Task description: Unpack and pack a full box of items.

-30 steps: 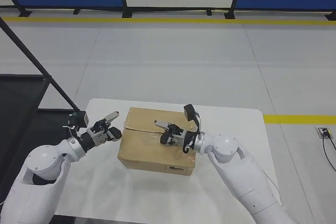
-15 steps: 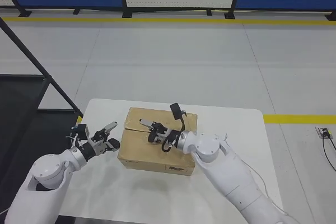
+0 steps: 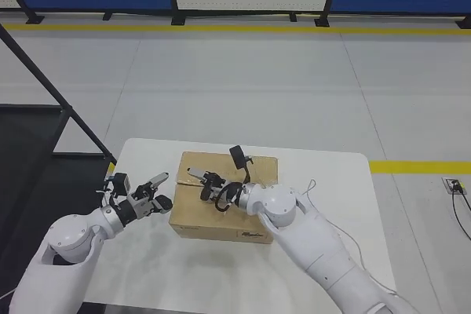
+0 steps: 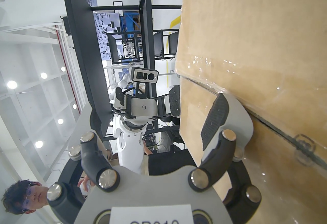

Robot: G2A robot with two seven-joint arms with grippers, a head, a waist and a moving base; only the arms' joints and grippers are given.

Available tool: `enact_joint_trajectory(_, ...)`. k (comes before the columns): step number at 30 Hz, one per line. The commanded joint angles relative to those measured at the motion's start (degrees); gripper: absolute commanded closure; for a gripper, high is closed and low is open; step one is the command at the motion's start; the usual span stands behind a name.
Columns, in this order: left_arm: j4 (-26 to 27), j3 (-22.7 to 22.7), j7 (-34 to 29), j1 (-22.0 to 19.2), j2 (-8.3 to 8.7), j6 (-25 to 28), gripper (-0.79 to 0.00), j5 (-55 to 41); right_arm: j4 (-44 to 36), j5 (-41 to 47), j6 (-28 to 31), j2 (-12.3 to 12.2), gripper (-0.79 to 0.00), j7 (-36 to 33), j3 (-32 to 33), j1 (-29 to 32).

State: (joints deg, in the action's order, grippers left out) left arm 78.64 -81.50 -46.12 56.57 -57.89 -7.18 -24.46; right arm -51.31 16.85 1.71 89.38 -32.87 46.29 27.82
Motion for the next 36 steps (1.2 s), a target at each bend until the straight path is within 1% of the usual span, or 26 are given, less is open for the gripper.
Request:
enact_joint_trajectory(1,-0.17,-0.09,-0.29,-0.19,0.05,0.07,-0.785,0.09,0.22,-0.27,0.25,-0.01,-0.785,0.32,0.52,0.01)
enact_joint_trajectory(5,-0.61,-0.30,-1.03,-0.62,0.15,0.16,-0.785,0.21,-0.40,-1.39,0.23,-0.54,-0.785,0.57,2.31,0.49)
enact_joint_trajectory(9,-0.99,-0.36,-1.64,-1.03,0.21,0.38,-0.785,0.22,-2.67,-2.53,-0.52,-1.74,-0.785,0.08,5.38,2.07)
enact_joint_trajectory(15,-1.69,-0.41,-2.25,-1.58,0.30,0.66,-0.785,0.27,-8.23,-4.91,-3.04,-3.85,-0.785,-1.59,10.17,6.17)
enact_joint_trajectory(21,-2.21,-0.56,-2.80,-2.08,0.42,0.87,-0.785,0.48,-14.04,-9.31,-5.90,-5.51,-0.785,-0.48,13.66,10.21)
enact_joint_trajectory(30,-2.37,-0.52,-3.29,-2.26,0.57,1.01,-0.785,0.81,-21.65,-11.10,-7.56,-7.47,-0.785,0.78,19.96,16.20)
enact_joint_trajectory(36,-2.07,-0.47,-3.38,-2.22,0.66,1.05,-0.785,1.03,-25.11,-11.35,-8.92,-8.66,-0.785,1.28,24.52,19.94)
